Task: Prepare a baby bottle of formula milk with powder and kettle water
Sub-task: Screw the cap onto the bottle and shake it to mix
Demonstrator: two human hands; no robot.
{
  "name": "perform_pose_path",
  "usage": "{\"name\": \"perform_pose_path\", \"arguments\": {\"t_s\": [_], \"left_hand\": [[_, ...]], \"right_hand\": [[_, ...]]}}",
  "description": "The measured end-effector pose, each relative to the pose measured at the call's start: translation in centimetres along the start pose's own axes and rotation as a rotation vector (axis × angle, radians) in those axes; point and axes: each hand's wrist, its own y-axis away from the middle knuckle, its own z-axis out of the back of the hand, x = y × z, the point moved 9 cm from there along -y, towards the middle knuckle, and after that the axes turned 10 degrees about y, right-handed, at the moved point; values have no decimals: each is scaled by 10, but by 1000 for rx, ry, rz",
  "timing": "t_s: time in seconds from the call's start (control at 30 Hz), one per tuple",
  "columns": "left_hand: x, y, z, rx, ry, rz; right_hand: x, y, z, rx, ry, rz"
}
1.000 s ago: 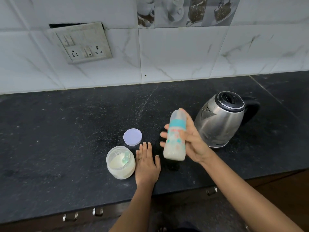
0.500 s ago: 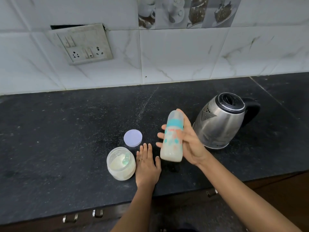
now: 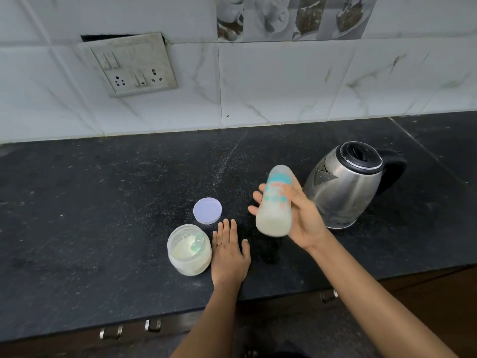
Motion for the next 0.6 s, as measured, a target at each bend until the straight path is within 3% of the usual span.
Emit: {"name": "perform_pose_path", "arguments": {"t_s": [0.07,0.17,0.3,0.4,0.5,0.6], "left_hand": [[0,0,0,7,-13,0],[-1,0,0,13,-22,2],[-1,0,1,16,-23,2],[-1,0,1,17,-16,4],[-1,-1,1,17,-14,9],[-1,0,1,21,-7,16]], "right_hand": [[0,4,-7,68,66,7],[6,-2,7,-80,-40,39],[1,1,-1,4,-19,-7],[6,-2,13,-109,-79,28],[-2,0,7,-57,-91,-50],[-3,1,16,-105,-13,-3]]}}
